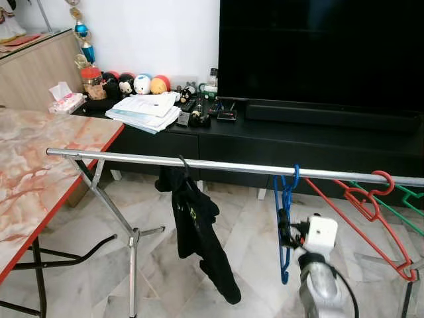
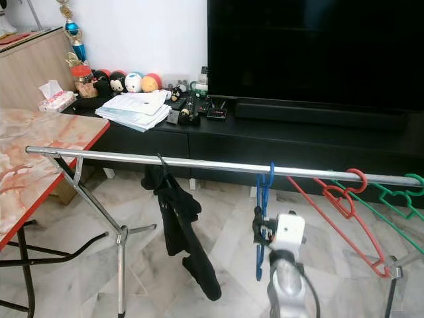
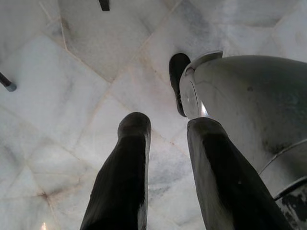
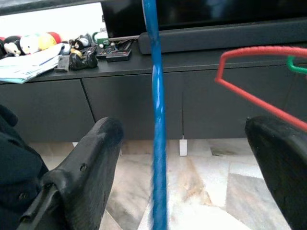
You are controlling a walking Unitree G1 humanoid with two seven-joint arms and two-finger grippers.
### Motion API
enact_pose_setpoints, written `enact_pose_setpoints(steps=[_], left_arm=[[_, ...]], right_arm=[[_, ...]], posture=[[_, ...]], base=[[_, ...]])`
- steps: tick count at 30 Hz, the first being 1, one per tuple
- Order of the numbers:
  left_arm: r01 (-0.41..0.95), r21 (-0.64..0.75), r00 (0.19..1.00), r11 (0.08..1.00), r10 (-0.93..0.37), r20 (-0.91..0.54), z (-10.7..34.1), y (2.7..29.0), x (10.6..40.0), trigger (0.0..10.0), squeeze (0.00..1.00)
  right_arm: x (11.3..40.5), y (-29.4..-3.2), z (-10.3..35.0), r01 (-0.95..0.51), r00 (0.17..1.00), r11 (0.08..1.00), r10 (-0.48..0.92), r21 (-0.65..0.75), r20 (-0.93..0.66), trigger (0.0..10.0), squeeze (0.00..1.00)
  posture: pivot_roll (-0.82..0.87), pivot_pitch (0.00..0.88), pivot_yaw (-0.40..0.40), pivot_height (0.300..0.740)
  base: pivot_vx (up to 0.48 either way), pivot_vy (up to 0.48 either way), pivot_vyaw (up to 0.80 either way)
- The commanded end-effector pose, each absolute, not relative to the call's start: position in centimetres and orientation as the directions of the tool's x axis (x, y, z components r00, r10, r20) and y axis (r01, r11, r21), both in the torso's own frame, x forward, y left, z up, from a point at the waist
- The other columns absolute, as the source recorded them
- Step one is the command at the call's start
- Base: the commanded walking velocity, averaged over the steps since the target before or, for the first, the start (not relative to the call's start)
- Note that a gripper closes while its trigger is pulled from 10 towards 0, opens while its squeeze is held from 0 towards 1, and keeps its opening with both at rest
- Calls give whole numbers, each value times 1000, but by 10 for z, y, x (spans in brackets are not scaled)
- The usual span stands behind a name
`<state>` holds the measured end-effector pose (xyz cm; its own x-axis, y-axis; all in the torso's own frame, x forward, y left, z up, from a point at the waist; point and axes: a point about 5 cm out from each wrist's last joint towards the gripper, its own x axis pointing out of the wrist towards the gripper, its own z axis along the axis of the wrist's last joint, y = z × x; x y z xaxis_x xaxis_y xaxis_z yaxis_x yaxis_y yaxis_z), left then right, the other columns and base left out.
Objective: Hang hanger
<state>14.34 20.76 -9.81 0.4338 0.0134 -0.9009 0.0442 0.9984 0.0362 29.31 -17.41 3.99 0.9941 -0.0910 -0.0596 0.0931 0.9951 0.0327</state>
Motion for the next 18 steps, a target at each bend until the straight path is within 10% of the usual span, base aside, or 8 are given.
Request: enact_pose_setpoints(steps=[1,2,18], left_arm=[[54,46,422,997,19,-906,-100,207,140,10000,0],[53,52,423,997,24,-906,-99,208,140,10000,0],[56,77,437,995,45,-898,-98,210,144,10000,0]], right_arm=[[290,-173,43,92,995,996,-92,20,-31,10000,725],[287,-172,39,93,995,995,-92,25,-47,10000,0],[286,-164,36,114,989,993,-111,31,-94,10000,0]], posture=[[88,0,17,740],[85,0,18,740],[94,0,17,740]], base=[[0,0,0],[0,0,0],[0,0,0]])
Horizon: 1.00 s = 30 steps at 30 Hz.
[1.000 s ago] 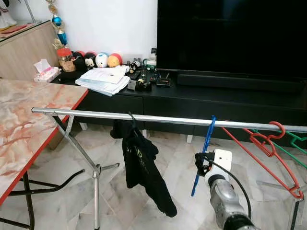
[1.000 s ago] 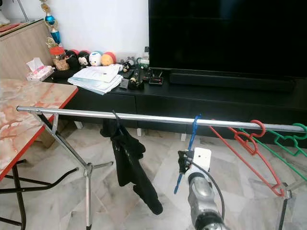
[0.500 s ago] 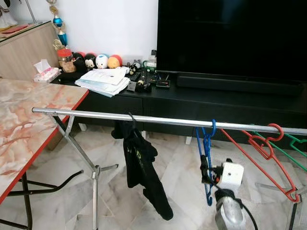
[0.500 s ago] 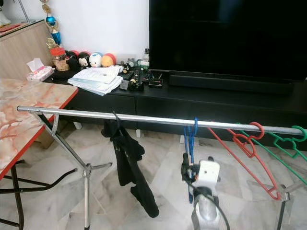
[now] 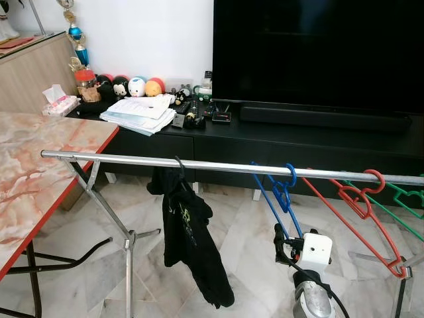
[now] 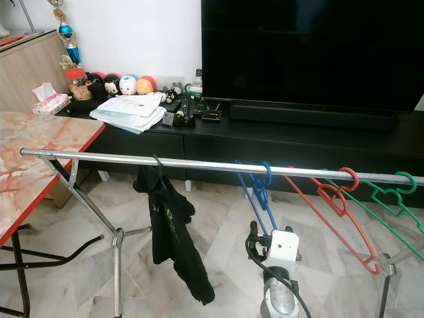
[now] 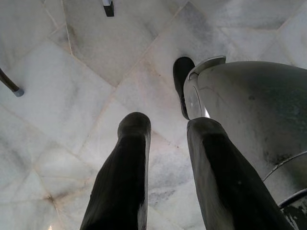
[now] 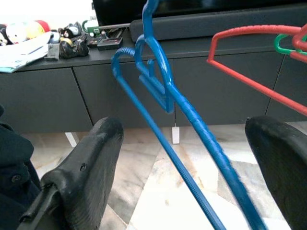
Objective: Hang hanger
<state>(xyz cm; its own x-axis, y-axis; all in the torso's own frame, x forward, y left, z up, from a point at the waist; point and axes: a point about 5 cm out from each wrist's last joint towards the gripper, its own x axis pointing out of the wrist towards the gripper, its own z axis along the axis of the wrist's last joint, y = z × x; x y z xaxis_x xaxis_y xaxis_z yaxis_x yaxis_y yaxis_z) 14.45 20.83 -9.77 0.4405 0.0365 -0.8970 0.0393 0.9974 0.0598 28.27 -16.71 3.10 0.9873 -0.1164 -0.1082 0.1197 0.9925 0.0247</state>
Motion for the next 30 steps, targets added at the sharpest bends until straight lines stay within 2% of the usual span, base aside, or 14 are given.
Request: enact_pose_setpoints(steps=[1,6,30], left_arm=[[57,77,437,995,45,-898,-98,210,144,10000,0],[62,75,436,995,41,-899,-97,210,145,10000,0],[60,71,437,996,37,-898,-97,210,145,10000,0]], right_arm=[[286,-163,36,112,990,993,-108,31,-95,10000,0],[285,-159,34,103,989,994,-99,33,-106,10000,0],[288,-151,34,70,991,997,-65,32,-117,10000,0]], posture=[[95,0,17,740],[100,0,19,740],[105,0,18,740]], base=[[0,0,0],[-49,0,0],[-288,0,0]])
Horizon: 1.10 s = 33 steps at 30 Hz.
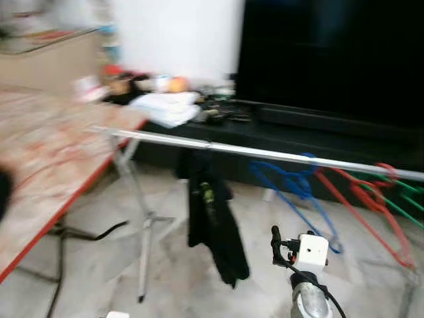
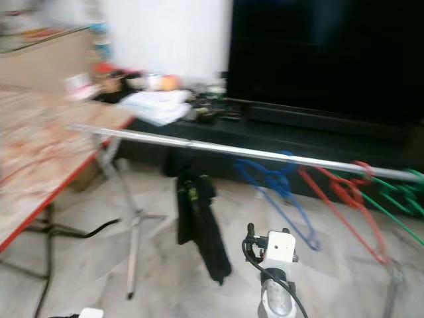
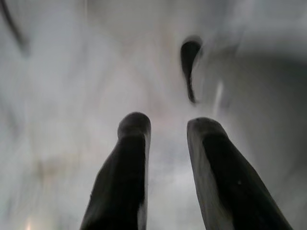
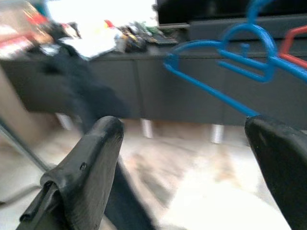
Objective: Hang hanger
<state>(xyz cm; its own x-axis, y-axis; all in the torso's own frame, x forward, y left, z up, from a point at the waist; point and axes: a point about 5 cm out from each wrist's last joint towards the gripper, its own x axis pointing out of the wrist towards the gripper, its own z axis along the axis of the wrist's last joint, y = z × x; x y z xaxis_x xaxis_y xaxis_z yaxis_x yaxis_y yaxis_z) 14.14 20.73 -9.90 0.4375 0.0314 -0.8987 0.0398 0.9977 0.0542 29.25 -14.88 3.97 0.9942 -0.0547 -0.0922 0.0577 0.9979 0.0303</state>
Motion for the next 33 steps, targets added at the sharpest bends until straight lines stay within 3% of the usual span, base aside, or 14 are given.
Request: enact_pose_setpoints(steps=[1,7,12,20,26,33], left_arm=[[60,70,438,996,37,-898,-97,210,145,10000,0],[60,70,438,996,36,-898,-97,210,145,10000,0],[56,71,440,996,39,-897,-97,209,145,10000,0],[42,71,444,997,45,-895,-97,210,146,10000,0],[34,66,449,997,44,-892,-97,209,145,10000,0],[30,70,448,997,49,-893,-97,209,146,10000,0]], right_arm=[[288,-151,34,68,991,997,-63,32,-121,10000,0],[285,-152,21,71,981,995,-57,67,-187,10000,0],[263,-162,-21,150,893,981,-83,119,-442,10000,0],[227,-175,-58,284,734,948,-118,145,-669,10000,0],[197,-173,-78,160,617,987,-90,13,-782,10000,0],[188,-174,-83,146,592,989,-80,9,-802,10000,0]], posture=[[105,0,18,740],[103,0,16,740],[100,0,16,740],[95,2,27,740],[117,2,21,740],[94,1,27,740]], base=[[-311,0,0],[-309,0,0],[-242,0,0],[0,0,0],[0,0,0],[0,0,-457]])
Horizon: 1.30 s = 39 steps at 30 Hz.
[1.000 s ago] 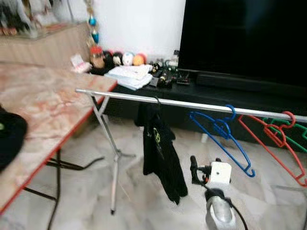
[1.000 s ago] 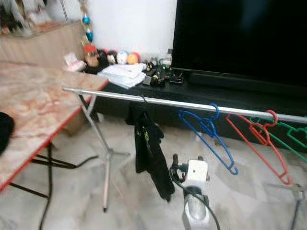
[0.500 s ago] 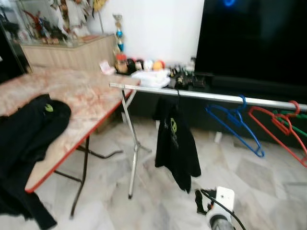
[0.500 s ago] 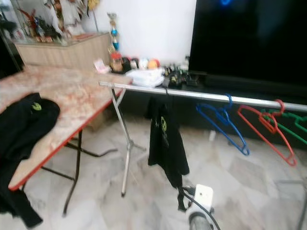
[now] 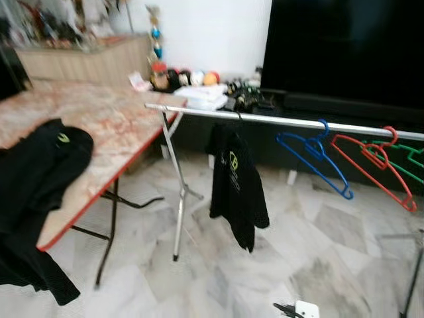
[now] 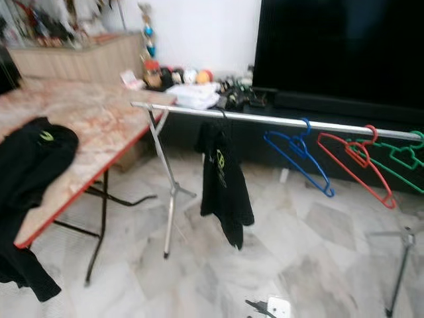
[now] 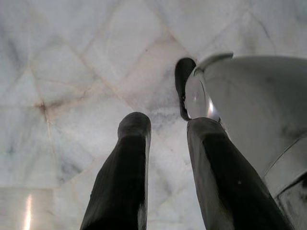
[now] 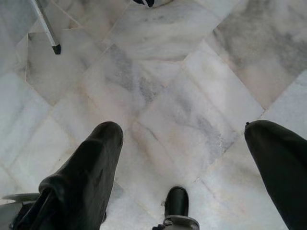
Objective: Hang hanger
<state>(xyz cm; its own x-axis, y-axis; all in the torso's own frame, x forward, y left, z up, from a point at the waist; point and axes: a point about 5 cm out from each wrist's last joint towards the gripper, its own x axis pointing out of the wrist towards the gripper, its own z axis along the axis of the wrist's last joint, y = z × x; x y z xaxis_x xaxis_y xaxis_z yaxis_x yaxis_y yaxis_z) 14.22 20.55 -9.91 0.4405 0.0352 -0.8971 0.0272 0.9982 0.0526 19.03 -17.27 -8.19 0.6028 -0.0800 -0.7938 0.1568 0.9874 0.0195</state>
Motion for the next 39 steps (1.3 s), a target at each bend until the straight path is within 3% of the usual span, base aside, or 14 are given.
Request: enact_pose_setpoints(steps=[1,13,28,39], left_arm=[[32,70,447,997,48,-893,-97,209,146,10000,0],[47,106,445,993,74,-892,-97,209,146,10000,0],[56,107,444,993,71,-893,-98,209,144,10000,0],[49,105,452,993,72,-889,-98,209,144,10000,0]], right_arm=[[187,-174,-84,143,588,990,-80,6,-805,10000,0],[177,-182,-88,85,548,996,-68,-25,-834,10000,0],[155,-182,-97,33,505,998,-59,-50,-861,10000,0],[159,-177,-96,28,508,998,-55,-48,-860,10000,0]], posture=[[94,0,27,740],[99,0,21,740],[76,0,34,740],[78,0,36,740]], base=[[0,0,-800],[0,-205,-792],[0,0,-788],[0,0,-786]])
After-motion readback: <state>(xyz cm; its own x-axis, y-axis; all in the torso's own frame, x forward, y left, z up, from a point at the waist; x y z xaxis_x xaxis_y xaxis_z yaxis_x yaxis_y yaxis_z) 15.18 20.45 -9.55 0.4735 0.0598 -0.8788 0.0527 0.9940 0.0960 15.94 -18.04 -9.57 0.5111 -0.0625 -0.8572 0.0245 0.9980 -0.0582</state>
